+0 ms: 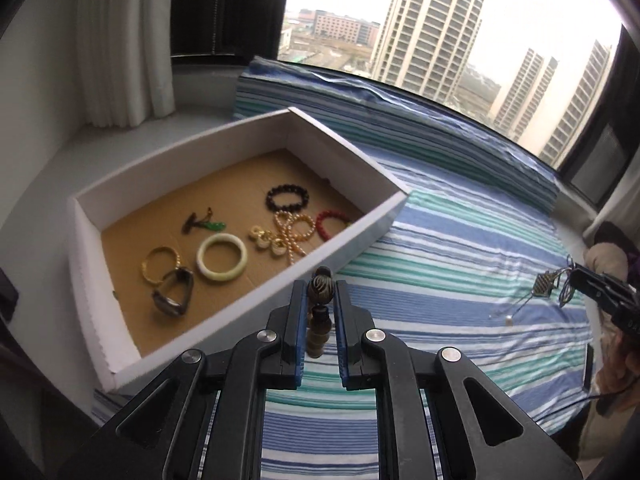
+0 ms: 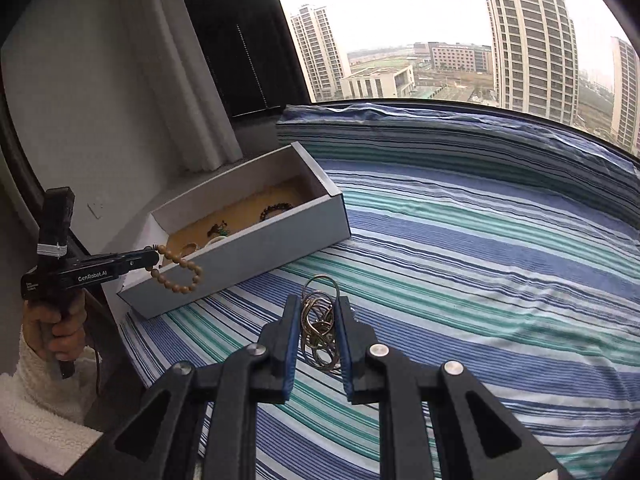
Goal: Organize jewelry
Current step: 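Carry the wooden bracelet and gold rings into the white box and open both grippers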
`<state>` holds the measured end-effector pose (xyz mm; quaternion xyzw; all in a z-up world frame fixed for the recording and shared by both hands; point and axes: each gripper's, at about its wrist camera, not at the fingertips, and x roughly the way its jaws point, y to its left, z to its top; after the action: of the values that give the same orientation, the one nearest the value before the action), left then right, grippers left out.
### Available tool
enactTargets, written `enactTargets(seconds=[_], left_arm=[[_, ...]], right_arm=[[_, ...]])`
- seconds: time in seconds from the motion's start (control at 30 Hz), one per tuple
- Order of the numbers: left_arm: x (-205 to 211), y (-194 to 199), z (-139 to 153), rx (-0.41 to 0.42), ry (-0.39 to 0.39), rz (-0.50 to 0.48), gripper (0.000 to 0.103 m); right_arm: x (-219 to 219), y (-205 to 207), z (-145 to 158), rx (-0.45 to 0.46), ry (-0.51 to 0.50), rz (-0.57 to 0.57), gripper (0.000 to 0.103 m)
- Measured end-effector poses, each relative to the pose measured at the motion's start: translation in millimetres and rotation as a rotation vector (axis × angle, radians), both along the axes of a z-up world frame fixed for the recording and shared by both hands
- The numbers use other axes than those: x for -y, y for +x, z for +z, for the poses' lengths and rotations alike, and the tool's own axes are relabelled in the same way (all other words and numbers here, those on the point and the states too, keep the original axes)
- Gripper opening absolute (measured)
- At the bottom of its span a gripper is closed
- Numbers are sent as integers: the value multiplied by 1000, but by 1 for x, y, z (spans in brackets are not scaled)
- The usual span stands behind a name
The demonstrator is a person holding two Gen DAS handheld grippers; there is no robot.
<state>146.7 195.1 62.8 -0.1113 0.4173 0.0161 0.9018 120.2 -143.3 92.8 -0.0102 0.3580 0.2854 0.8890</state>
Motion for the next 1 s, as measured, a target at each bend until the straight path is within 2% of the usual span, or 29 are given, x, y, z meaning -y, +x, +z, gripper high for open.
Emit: enactTargets(seconds=[0.17,0.3,0.43,0.57,0.77,0.8,0.83,0.87,0.9,0.97,1.0], left_arm=[[-67,35,12,-22,19,130,11],[-111,71,-6,-58,1,191,11],[-146,107,-42,-107,-22,242,11],[-169,132,-80,-173,-42,282,11],[-183,147,-119,-215,-21,336,14],[-183,146,-122,-213,-10,348,25],[-182,145,-123,-214,3,359,49],[-182,142,-123,-210,17,369,62],[-180,138,-121,-197,34,384,77],[-174,128,-112,-159,73,391,79],[-170,124,-106,-148,90,384,79]], right_arm=[[-84,54,33,23,0,151,18],[-159,115,33,-43,25,224,18],[-235,174,8,-101,14,274,18],[-299,220,-34,-164,-30,323,18],[-357,250,-90,-158,-162,332,20],[-362,252,-98,-168,-185,330,21],[-363,253,-103,-171,-203,316,21],[-364,253,-105,-172,-203,310,32],[-364,253,-105,-168,-200,302,49],[-362,251,-99,-143,-200,279,60],[-360,248,-95,-135,-202,281,60]])
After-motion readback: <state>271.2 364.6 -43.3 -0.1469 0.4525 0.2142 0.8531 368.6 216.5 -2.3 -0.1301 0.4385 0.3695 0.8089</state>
